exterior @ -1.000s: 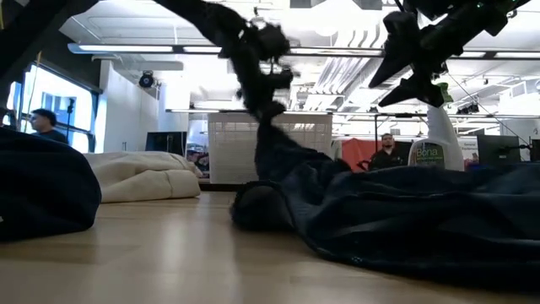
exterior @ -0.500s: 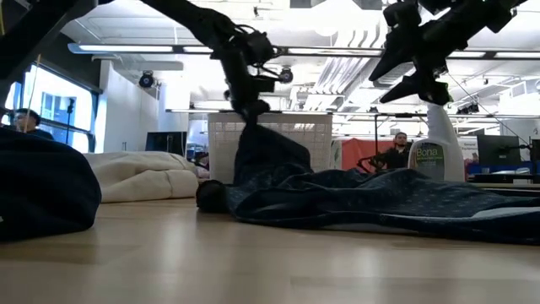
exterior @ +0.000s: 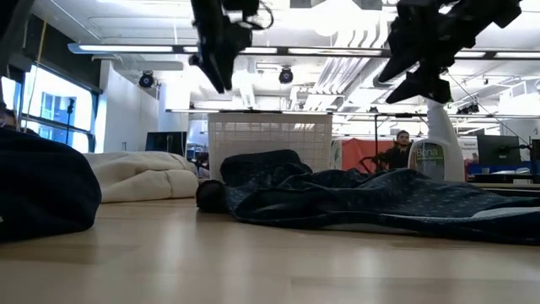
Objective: Fold laundry
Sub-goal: Fold the navy blue polo shirt
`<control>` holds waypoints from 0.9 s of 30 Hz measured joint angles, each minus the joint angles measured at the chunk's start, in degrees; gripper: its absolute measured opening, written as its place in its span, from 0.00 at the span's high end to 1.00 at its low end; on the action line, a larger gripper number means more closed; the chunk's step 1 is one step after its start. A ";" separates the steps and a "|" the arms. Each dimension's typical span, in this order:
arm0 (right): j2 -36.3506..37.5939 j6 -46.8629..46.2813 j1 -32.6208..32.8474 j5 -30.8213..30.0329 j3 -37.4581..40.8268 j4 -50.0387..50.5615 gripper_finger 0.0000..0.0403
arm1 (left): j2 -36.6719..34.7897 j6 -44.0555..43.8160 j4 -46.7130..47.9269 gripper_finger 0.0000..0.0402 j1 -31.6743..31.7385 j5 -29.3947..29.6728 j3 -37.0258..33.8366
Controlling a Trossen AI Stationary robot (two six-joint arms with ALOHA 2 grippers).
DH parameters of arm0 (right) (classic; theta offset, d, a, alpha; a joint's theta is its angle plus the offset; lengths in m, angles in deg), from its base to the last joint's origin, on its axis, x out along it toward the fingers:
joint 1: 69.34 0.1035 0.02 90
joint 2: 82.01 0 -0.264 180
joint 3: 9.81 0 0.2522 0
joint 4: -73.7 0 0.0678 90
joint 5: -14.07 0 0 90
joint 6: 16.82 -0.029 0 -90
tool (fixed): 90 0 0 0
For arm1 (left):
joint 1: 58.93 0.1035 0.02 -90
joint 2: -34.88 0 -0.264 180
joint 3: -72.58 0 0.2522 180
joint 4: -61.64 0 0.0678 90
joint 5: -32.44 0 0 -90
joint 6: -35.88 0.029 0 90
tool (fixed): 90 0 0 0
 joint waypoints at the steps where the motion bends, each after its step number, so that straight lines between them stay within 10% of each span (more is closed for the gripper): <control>1: 0.00 0.86 0.18 0.01 0.00 0.18 0.49 | -1.21 -2.65 0.57 0.66 -2.26 -0.78 -1.22; 16: -0.01 4.00 0.81 -1.57 0.00 -0.15 0.49 | -8.36 -62.25 -33.01 0.64 -32.30 -6.40 -40.21; 27: -0.02 -10.76 9.83 -5.20 0.00 -9.11 0.49 | -2.46 -67.97 -78.24 0.68 -32.24 1.29 -60.60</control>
